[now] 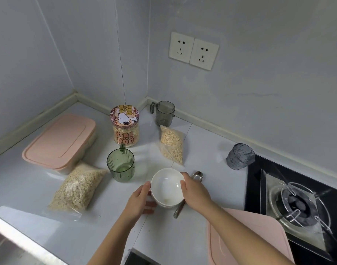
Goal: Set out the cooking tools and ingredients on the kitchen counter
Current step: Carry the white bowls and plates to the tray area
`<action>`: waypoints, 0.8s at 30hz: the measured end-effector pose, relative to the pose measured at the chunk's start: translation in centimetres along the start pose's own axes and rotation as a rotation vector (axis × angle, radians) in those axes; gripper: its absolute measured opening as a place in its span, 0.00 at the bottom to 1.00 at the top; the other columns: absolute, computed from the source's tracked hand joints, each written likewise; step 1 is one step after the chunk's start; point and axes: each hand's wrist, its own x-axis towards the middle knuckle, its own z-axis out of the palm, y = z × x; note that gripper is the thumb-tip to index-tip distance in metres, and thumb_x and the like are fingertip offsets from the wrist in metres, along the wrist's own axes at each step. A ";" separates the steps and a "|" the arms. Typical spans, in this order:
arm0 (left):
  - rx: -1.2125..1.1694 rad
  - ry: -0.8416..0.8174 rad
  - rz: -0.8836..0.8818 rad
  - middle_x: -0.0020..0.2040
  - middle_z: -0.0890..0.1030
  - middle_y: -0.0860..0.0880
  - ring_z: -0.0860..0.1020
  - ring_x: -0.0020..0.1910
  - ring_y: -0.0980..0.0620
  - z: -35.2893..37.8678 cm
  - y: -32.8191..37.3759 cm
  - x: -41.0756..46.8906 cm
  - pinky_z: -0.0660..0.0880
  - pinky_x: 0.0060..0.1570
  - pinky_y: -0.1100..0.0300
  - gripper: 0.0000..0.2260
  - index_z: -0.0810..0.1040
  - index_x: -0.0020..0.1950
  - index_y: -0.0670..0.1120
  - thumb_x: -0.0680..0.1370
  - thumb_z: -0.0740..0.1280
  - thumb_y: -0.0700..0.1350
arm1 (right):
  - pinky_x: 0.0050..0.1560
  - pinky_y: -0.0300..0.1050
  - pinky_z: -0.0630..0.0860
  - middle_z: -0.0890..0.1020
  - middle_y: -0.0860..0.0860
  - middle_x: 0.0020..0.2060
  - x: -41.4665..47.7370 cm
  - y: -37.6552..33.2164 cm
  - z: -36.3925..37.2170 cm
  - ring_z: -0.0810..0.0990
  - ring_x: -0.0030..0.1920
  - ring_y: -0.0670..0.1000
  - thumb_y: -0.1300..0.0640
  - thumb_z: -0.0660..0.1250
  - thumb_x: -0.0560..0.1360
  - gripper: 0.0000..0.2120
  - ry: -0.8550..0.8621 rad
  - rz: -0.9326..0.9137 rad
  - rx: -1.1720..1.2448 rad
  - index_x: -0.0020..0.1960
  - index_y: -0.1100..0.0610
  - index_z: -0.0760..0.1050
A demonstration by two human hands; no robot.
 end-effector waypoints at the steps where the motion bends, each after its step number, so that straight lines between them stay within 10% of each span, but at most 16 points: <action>1: 0.000 -0.007 -0.003 0.50 0.81 0.43 0.83 0.43 0.41 0.0 0.0 0.0 0.81 0.39 0.52 0.17 0.75 0.60 0.48 0.82 0.56 0.56 | 0.42 0.48 0.69 0.76 0.58 0.49 0.0 0.1 0.1 0.77 0.51 0.61 0.53 0.49 0.82 0.16 -0.003 0.016 -0.009 0.68 0.52 0.64; 9: -0.031 -0.005 0.002 0.51 0.80 0.42 0.83 0.42 0.41 0.5 -0.3 0.5 0.82 0.40 0.49 0.14 0.76 0.61 0.48 0.81 0.59 0.54 | 0.48 0.50 0.75 0.77 0.58 0.52 0.1 0.0 -0.2 0.78 0.51 0.61 0.50 0.49 0.82 0.14 -0.078 0.123 0.150 0.62 0.52 0.68; 13: -0.075 0.020 0.002 0.49 0.81 0.40 0.82 0.42 0.41 1.1 -0.2 0.4 0.82 0.41 0.49 0.14 0.77 0.58 0.46 0.81 0.59 0.53 | 0.31 0.51 0.81 0.77 0.57 0.42 -0.5 -0.8 -0.4 0.82 0.32 0.60 0.50 0.51 0.80 0.11 -0.133 0.233 0.496 0.56 0.51 0.69; 24: -0.003 0.092 0.190 0.48 0.78 0.44 0.75 0.39 0.48 4.1 3.1 -1.9 0.74 0.38 0.55 0.15 0.75 0.55 0.50 0.82 0.53 0.56 | 0.36 0.41 0.70 0.76 0.49 0.47 -3.5 0.5 -2.0 0.76 0.41 0.49 0.38 0.51 0.75 0.16 -0.005 0.210 0.916 0.57 0.44 0.66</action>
